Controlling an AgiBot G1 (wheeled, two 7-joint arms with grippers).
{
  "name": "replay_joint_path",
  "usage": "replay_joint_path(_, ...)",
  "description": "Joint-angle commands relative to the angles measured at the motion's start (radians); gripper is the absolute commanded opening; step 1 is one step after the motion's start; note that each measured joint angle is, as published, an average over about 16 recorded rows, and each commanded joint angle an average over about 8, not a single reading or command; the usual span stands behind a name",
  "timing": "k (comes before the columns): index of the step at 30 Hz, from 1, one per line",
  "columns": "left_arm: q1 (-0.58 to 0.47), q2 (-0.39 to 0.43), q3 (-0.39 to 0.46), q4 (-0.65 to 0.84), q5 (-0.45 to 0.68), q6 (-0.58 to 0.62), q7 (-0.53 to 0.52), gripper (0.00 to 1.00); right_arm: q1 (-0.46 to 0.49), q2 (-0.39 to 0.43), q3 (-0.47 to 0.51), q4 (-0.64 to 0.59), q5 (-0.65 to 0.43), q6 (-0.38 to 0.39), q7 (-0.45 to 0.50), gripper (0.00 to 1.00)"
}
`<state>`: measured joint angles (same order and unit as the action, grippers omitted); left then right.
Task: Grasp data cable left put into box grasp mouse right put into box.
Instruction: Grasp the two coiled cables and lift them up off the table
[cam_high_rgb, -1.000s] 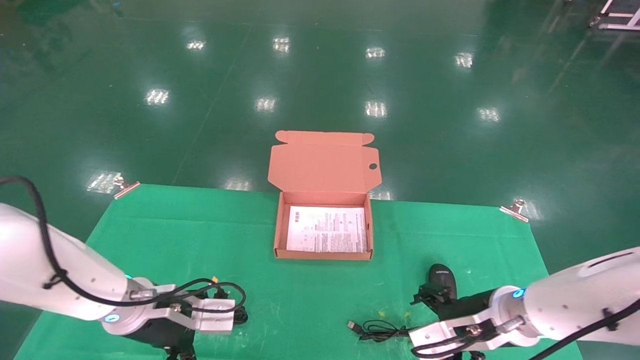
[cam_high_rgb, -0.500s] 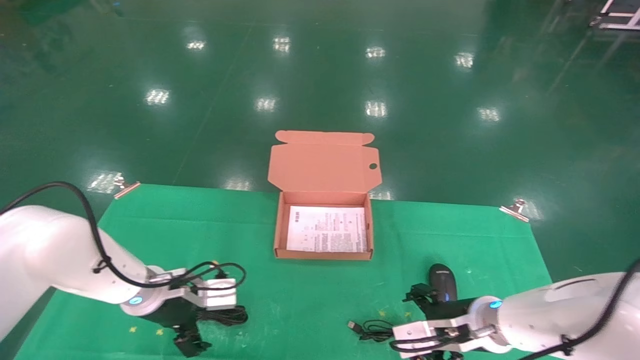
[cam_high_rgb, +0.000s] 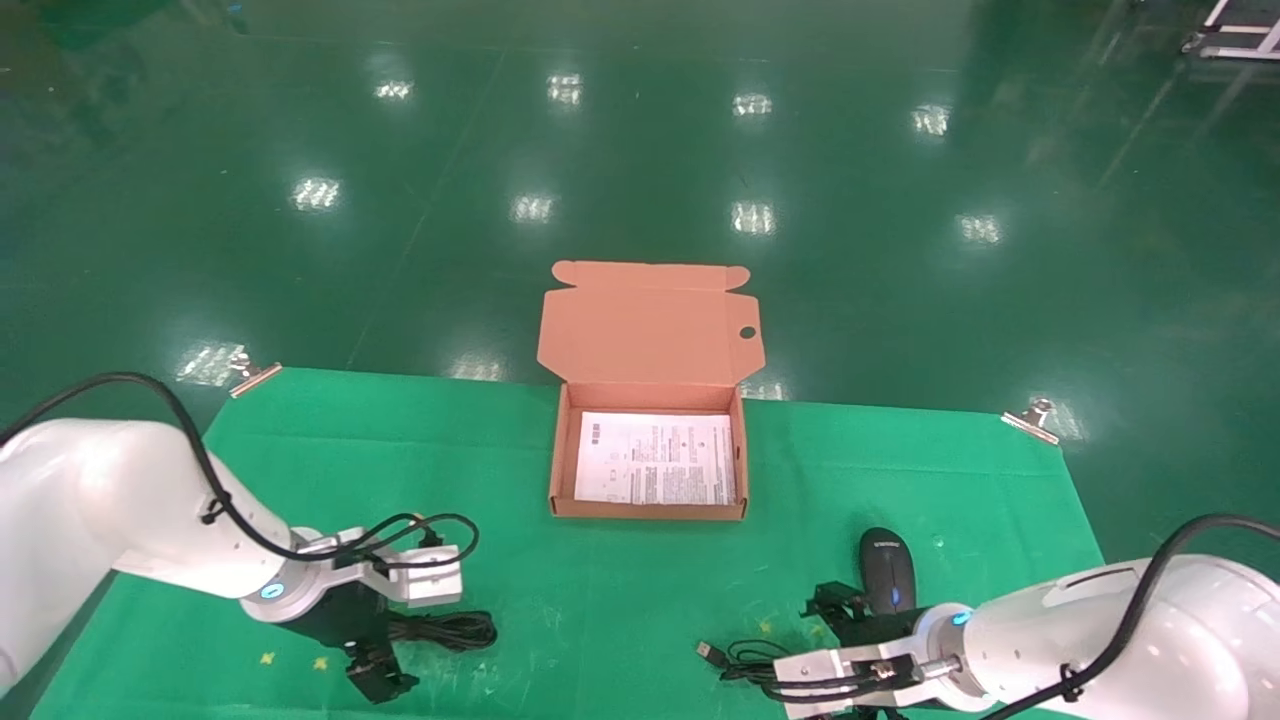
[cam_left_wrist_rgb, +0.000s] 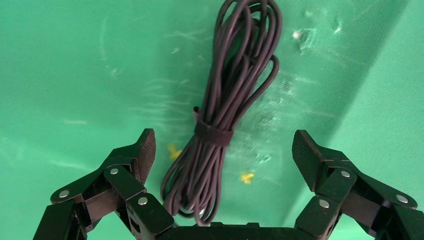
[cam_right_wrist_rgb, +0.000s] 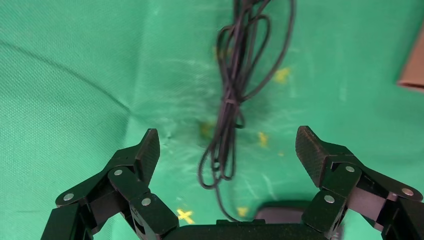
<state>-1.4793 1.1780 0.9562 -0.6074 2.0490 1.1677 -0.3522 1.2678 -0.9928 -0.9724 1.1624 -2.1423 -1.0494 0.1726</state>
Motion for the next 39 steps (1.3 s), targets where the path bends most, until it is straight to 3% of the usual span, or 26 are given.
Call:
replay_joint_path(1,0.000,0.007,-0.004,0.032,-0.010,-0.009,0.020,0.37,-0.001,-0.013,-0.004,-0.025,-0.006,0.009,-0.006,0.53)
replay_joint_path(4,-0.001,0.011,-0.009,0.061,-0.019,-0.014,0.038,0.03,-0.002,-0.022,-0.005,-0.042,-0.010,0.016,-0.011,0.16)
replay_joint_path(5,-0.002,0.012,-0.009,0.066,-0.020,-0.015,0.040,0.00,-0.002,-0.023,-0.006,-0.045,-0.010,0.017,-0.012,0.03)
replay_joint_path(6,-0.003,0.013,-0.010,0.070,-0.022,-0.016,0.042,0.00,-0.002,-0.024,-0.006,-0.047,-0.010,0.018,-0.012,0.00)
replay_joint_path(39,0.000,0.008,-0.007,0.044,-0.018,-0.011,0.030,0.00,0.000,-0.018,-0.005,-0.034,-0.007,0.012,-0.009,0.00)
